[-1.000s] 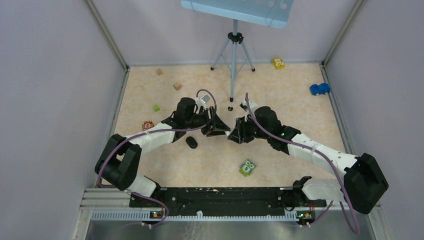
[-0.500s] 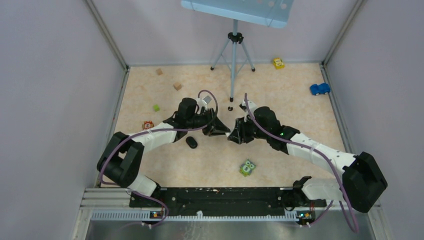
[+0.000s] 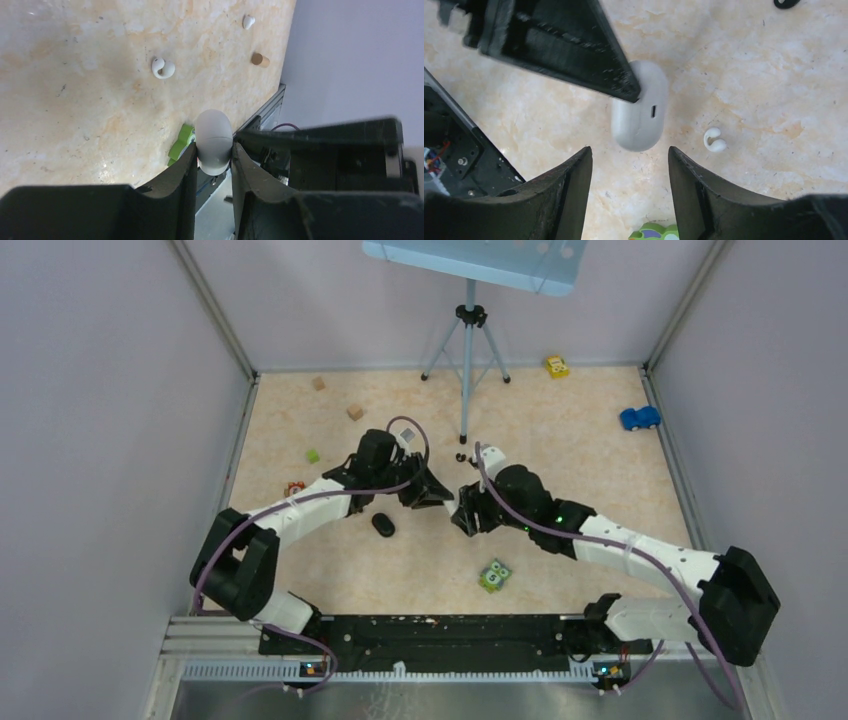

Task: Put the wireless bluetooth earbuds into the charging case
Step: Pass from the left arm to the right, then pass from the right arm to the left

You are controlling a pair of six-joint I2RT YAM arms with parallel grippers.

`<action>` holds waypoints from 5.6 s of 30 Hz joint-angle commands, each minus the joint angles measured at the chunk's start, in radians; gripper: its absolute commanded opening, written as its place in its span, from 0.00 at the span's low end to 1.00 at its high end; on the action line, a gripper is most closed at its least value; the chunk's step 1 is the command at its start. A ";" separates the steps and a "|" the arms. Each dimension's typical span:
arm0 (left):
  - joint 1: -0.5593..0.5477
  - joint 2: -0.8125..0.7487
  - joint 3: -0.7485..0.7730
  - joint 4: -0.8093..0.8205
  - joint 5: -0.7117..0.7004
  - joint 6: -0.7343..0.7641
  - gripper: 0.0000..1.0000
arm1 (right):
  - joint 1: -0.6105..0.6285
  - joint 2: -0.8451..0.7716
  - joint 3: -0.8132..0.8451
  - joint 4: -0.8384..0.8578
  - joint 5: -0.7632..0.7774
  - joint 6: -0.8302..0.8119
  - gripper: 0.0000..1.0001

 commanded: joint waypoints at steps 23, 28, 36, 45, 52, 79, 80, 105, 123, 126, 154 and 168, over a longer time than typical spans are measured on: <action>0.026 -0.032 0.195 -0.347 -0.085 -0.006 0.00 | 0.392 0.226 0.170 0.071 0.745 -0.220 0.45; 0.033 -0.031 0.202 -0.369 -0.085 -0.001 0.00 | 0.401 0.243 0.167 0.110 0.779 -0.212 0.44; 0.034 -0.039 0.208 -0.378 -0.093 -0.003 0.00 | 0.406 0.278 0.189 0.154 0.778 -0.234 0.35; 0.033 -0.037 0.203 -0.356 -0.074 -0.005 0.00 | 0.406 0.284 0.201 0.172 0.804 -0.229 0.00; 0.034 -0.059 0.157 -0.258 -0.046 -0.024 0.50 | 0.406 0.281 0.200 0.176 0.811 -0.230 0.00; 0.326 -0.185 0.128 -0.319 0.035 0.152 0.83 | 0.248 0.102 0.021 0.172 0.547 0.072 0.00; 0.332 -0.197 0.128 -0.317 0.027 0.169 0.84 | 0.226 0.081 0.009 0.174 0.513 0.088 0.00; 0.250 -0.256 -0.229 0.411 0.325 -0.018 0.99 | -0.139 -0.133 -0.148 0.433 -0.069 0.537 0.00; 0.128 -0.155 -0.327 0.860 0.249 -0.231 0.83 | -0.140 -0.032 -0.223 0.708 -0.185 0.831 0.00; 0.128 -0.138 -0.329 0.910 0.254 -0.262 0.79 | -0.140 -0.032 -0.244 0.725 -0.184 0.895 0.00; 0.109 0.012 -0.350 1.198 0.236 -0.408 0.64 | -0.180 -0.049 -0.346 0.895 -0.245 1.075 0.00; 0.078 0.085 -0.284 1.233 0.256 -0.449 0.15 | -0.180 -0.039 -0.370 0.946 -0.263 1.092 0.00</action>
